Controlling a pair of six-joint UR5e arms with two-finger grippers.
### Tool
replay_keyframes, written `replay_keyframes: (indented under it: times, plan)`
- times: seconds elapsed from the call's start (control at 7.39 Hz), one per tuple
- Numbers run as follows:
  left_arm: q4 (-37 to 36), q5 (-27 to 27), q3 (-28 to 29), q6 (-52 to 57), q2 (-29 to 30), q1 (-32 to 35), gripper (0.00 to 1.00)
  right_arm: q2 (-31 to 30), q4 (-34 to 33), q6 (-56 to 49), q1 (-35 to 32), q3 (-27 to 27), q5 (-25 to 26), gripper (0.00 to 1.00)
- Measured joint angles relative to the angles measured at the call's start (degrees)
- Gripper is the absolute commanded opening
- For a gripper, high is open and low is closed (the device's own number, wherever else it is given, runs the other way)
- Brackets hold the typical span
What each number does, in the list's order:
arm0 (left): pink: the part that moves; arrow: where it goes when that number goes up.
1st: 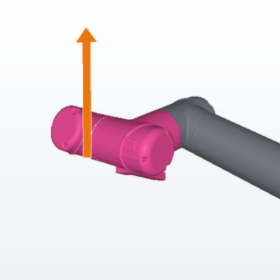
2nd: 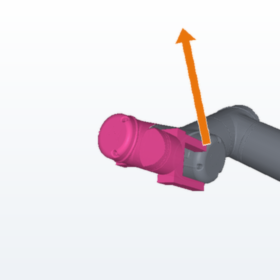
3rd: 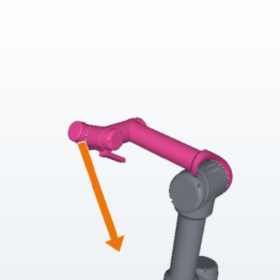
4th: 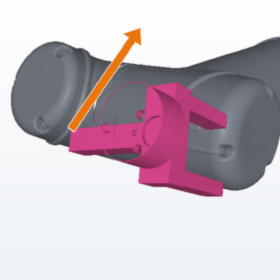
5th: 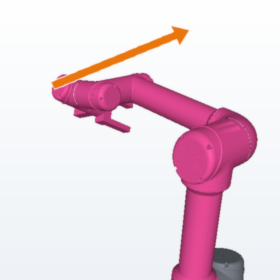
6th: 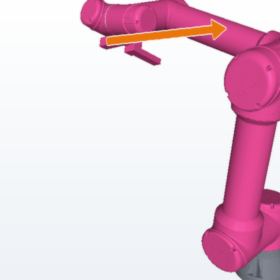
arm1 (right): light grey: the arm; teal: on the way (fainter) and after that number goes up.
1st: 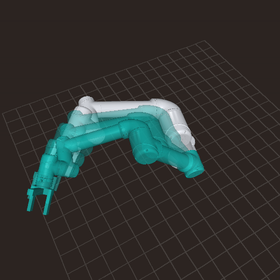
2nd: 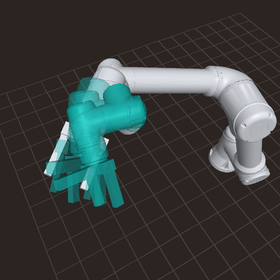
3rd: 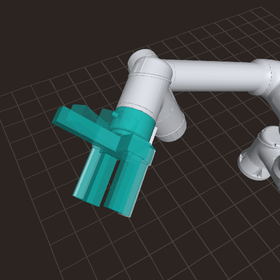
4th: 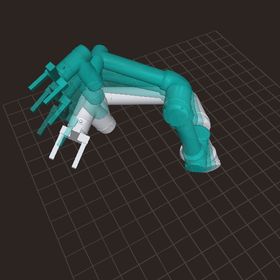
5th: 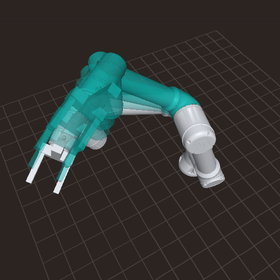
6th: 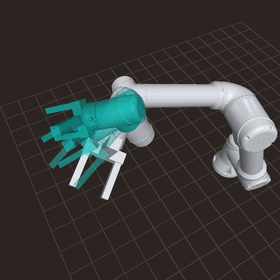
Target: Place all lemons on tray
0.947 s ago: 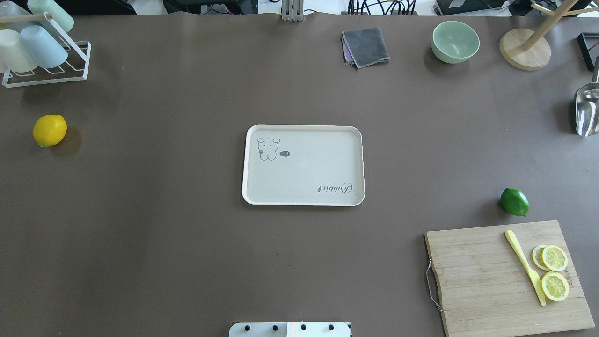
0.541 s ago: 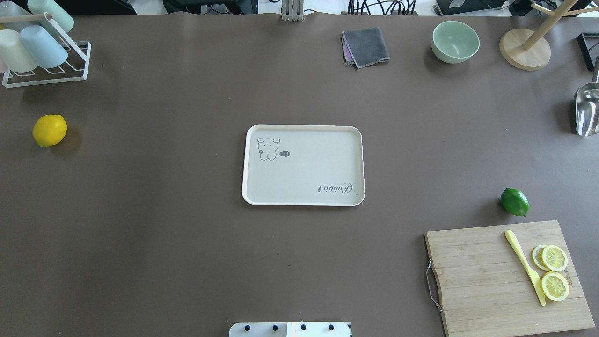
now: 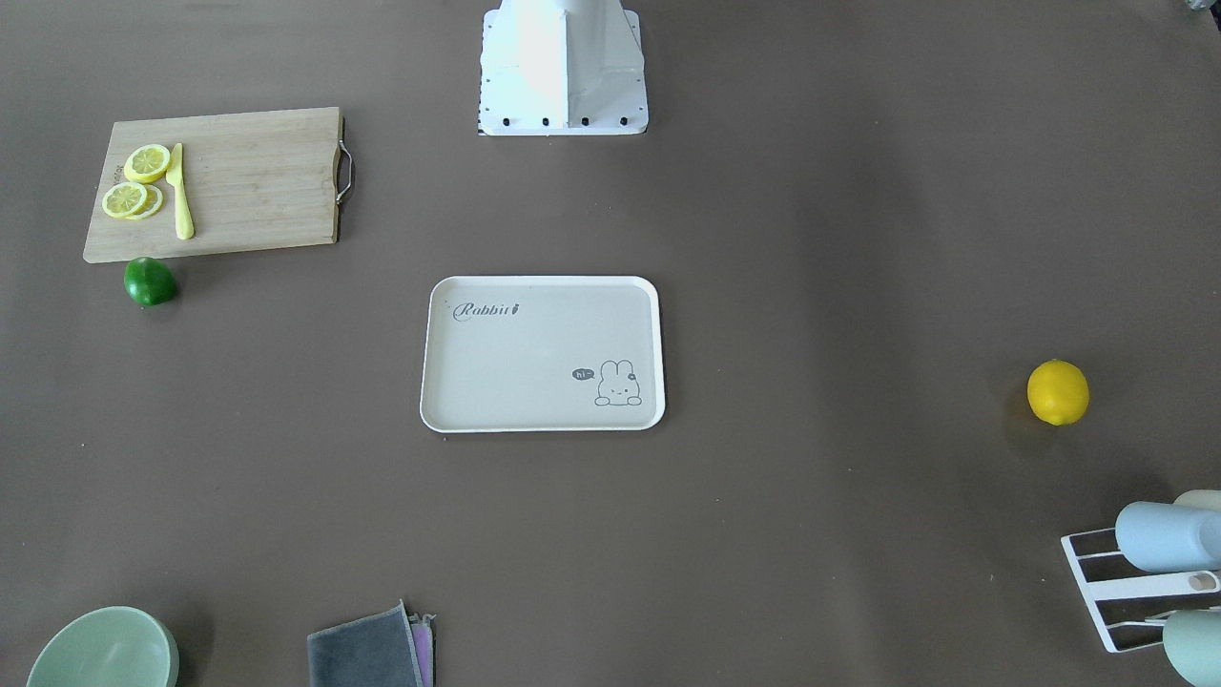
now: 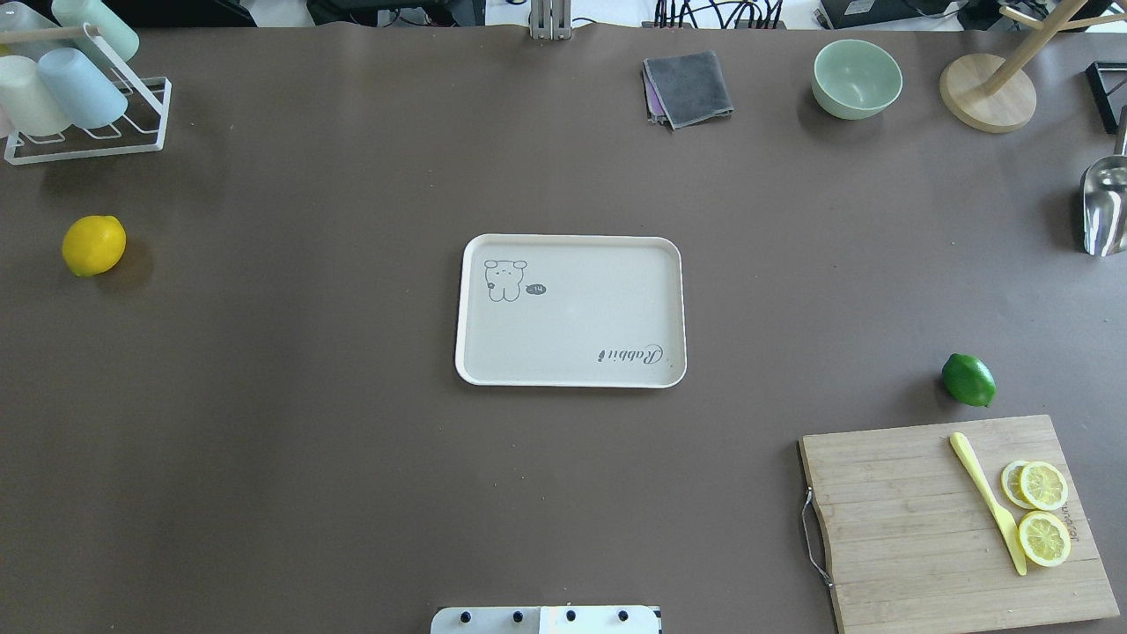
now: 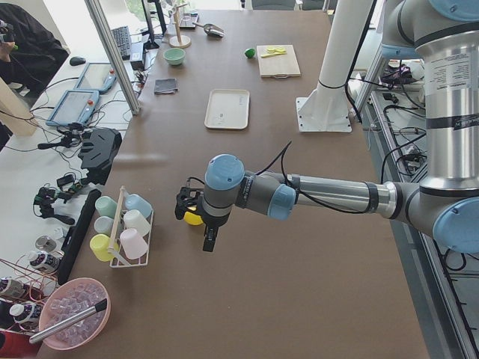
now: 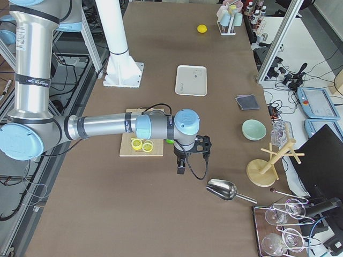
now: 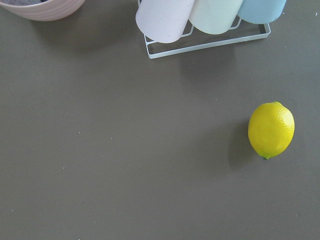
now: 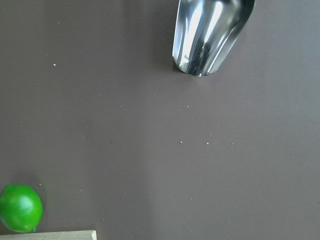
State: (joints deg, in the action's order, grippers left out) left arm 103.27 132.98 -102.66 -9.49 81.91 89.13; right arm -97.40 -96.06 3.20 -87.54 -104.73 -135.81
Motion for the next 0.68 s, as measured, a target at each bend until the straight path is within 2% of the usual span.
replay_keyframes:
  times: [0.68]
  plan:
    - [-0.09,0.07,-0.45,0.00,0.56,-0.05,0.98,0.29,0.00,0.34,0.00,-0.13,-0.16,1.00]
